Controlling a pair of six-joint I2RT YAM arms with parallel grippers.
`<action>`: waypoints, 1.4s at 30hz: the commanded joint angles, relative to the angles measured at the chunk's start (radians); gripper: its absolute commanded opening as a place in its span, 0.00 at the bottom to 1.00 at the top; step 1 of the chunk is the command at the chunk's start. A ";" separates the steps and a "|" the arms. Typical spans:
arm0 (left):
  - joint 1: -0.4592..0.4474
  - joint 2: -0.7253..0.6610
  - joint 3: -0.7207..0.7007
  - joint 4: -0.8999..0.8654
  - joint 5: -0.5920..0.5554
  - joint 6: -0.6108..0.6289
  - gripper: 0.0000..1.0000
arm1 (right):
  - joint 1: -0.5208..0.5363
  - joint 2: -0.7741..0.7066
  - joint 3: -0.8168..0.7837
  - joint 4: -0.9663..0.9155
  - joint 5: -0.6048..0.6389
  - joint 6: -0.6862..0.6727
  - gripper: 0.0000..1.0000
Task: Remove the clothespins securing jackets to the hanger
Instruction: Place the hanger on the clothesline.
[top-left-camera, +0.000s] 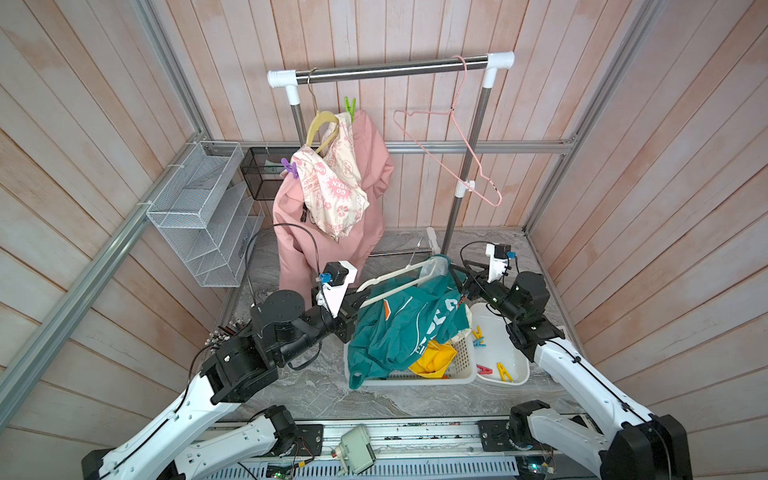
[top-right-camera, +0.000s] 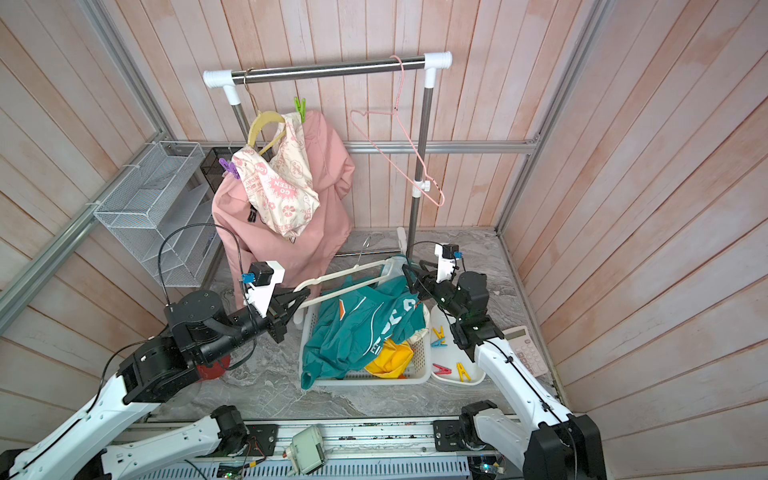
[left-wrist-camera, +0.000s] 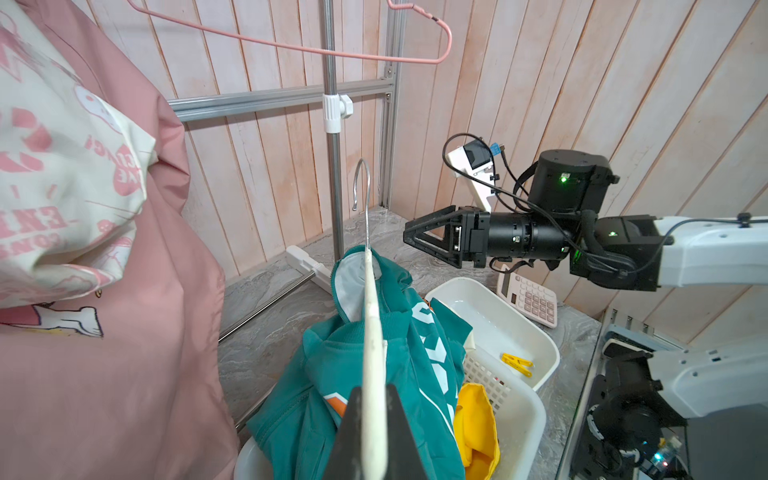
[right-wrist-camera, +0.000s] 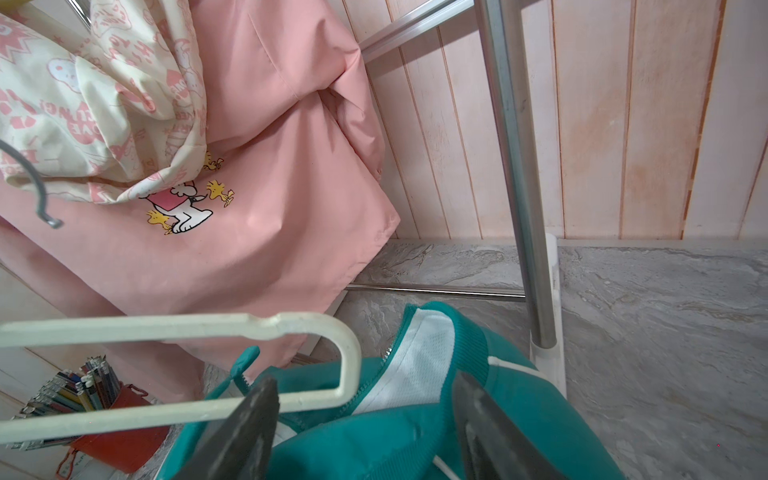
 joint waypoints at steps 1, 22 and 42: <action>0.001 -0.039 0.054 0.023 -0.065 0.011 0.00 | -0.009 -0.018 -0.024 0.003 0.042 -0.014 0.68; 0.002 0.185 0.154 0.516 -0.436 0.320 0.00 | -0.018 -0.012 -0.059 -0.082 0.125 -0.068 0.68; 0.002 0.437 0.327 0.896 -0.474 0.636 0.00 | -0.022 0.027 -0.065 -0.102 0.167 -0.120 0.68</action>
